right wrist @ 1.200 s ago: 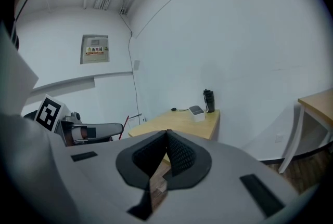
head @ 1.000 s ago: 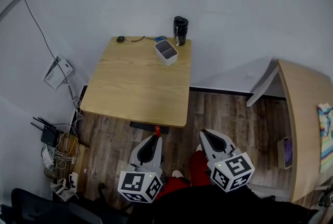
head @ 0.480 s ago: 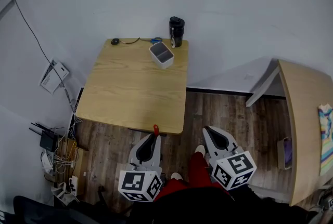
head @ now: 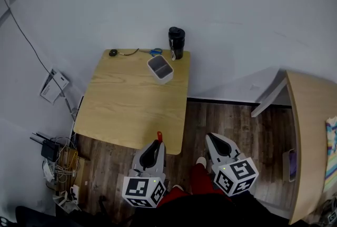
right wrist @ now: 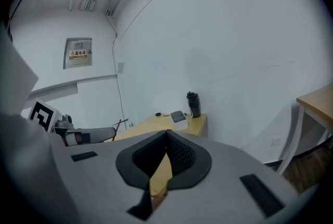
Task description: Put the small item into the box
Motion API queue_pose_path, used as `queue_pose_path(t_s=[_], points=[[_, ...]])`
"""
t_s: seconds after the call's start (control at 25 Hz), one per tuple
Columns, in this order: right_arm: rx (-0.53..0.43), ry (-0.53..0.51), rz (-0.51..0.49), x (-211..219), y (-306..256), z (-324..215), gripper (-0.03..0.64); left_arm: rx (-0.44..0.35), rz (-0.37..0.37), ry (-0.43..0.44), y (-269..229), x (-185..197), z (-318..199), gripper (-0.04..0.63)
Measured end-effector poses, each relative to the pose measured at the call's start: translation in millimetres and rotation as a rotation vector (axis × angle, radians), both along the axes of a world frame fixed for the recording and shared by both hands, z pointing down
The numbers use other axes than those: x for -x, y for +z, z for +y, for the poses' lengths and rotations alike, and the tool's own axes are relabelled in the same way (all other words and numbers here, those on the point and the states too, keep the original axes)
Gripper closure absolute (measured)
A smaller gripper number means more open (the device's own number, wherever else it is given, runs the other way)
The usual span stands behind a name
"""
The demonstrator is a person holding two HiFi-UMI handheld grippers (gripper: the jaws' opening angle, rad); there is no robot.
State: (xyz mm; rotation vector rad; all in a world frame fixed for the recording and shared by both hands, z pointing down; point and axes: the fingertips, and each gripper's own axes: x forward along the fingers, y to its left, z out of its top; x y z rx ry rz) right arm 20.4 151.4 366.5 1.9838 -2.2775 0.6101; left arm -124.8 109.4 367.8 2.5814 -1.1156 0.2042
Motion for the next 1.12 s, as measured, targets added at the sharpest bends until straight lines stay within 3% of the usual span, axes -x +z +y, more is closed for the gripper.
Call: queue_pose_path(t_s=[0.6, 1.12], points=[[0.016, -0.052, -0.041, -60.1, 3.2, -73.9, 0.609, 0.012, -0.045, -0.056, 0.4, -61.8, -71.0, 0.541], [0.022, -0.11, -0.06, -104.3, 6.8, -106.4, 0.609, 0.001, -0.066, -0.111, -3.4, -110.8, -104.4, 0.541]])
